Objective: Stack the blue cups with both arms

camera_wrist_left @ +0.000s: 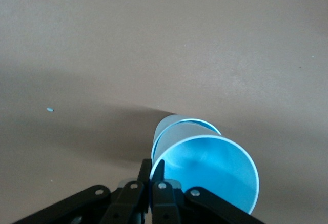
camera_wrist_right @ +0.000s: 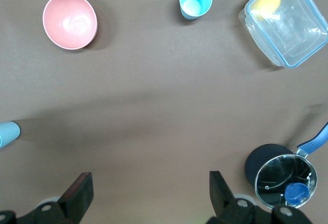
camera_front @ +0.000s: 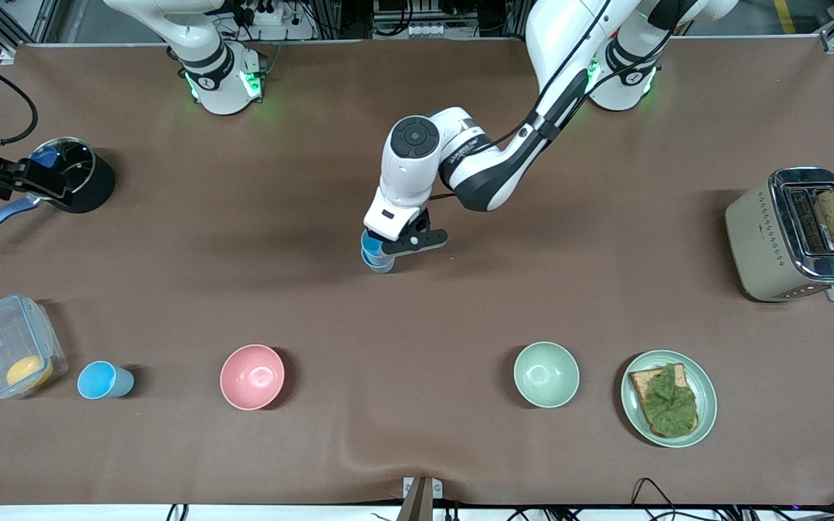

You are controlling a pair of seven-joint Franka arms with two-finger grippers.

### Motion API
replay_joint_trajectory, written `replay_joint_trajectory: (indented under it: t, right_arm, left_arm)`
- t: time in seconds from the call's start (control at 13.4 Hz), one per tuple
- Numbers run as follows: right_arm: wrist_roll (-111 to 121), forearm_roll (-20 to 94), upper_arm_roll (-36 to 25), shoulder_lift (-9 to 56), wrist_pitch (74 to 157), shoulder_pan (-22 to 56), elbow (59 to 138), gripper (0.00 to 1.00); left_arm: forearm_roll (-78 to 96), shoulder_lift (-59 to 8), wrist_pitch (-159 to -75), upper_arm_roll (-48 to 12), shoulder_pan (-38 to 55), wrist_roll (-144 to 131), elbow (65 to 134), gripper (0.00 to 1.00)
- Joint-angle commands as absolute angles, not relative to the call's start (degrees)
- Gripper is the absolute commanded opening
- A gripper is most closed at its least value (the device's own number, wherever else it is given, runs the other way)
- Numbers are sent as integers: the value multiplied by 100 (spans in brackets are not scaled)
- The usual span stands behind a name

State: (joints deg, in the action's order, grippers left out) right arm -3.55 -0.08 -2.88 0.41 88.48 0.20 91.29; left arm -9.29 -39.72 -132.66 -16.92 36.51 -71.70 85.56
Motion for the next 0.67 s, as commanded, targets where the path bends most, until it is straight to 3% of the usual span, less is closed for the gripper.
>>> replay_joint_trajectory:
  t: [0.0,0.07,0.15,0.37,0.6]
  right_arm:
    - [-343,-123,-281,105,8798,18,9026,100]
    - [-351,-123,-281,105,8789,18,9026,100]
    - [-352,-123,-273,105,8789,9,9026,100]
    - [-352,-123,-272,123,8780,9,9026,100]
    - [-352,-123,-272,123,8745,-17,9026,100]
  left_arm:
    - [-1116,-3885,-13271,-1696,3674,-7558,8631,6]
    - [-1116,-3885,-13271,-1696,3656,-7559,8622,67]
    - [-1116,-3859,-13271,-1688,3630,-7559,8622,100]
    - [-1125,-3403,-13132,-1661,3341,-7498,8604,100]
    - [-1116,-2368,-11712,-1670,2831,-6579,8570,100]
